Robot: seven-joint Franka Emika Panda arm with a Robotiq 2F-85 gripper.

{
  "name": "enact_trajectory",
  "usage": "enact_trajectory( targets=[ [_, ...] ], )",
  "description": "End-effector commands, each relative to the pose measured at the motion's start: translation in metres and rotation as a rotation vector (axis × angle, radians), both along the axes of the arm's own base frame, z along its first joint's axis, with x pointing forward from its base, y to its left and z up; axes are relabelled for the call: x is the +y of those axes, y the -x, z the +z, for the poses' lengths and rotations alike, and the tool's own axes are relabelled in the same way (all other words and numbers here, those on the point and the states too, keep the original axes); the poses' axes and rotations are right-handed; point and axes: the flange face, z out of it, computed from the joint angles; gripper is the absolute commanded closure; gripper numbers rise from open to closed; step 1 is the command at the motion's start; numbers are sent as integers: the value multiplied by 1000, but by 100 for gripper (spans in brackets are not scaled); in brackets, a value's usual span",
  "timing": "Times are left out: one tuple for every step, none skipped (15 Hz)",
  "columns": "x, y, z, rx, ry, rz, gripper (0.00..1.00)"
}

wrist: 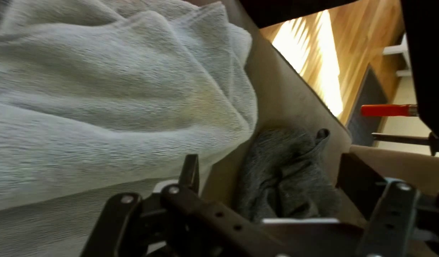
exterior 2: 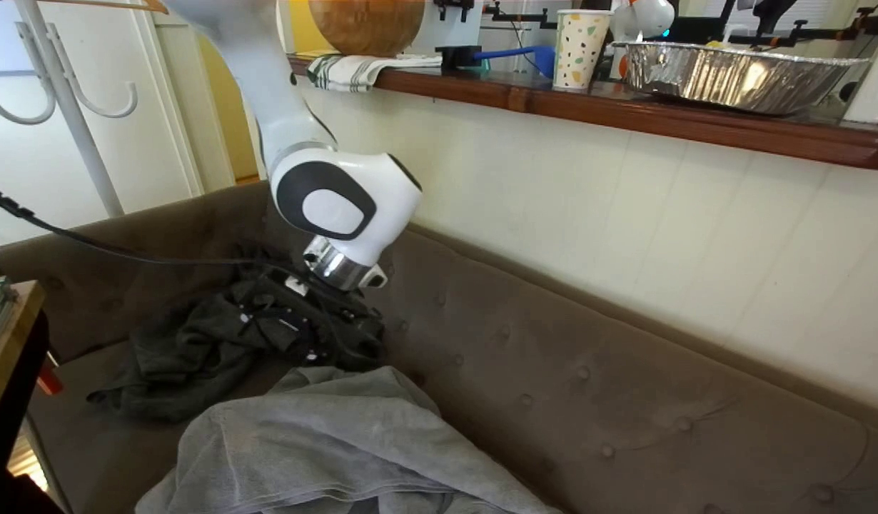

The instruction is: Fold the blanket in half

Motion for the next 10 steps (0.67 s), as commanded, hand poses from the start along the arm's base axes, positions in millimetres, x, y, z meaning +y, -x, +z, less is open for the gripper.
enact_trajectory(
  targets=[
    [-93, -45, 27, -150, -9, -141, 0],
    [-123, -59, 33, -194, -4, -185, 0],
    [-150, -73, 37, -232, -4, -234, 0],
    [-177, -87, 41, -278, 4, -281, 0],
    [-200, -101, 43, -323, 9, -330, 0],
    [-220, -114, 42, -362, 14, -384, 0],
    [-235, -124, 39, -404, 21, -435, 0],
    [-248, -133, 32, -435, 30, -492, 0],
    [-260, -141, 22, -467, 44, -545, 0],
    [-269, -147, 9, -496, 55, -594, 0]
  ],
)
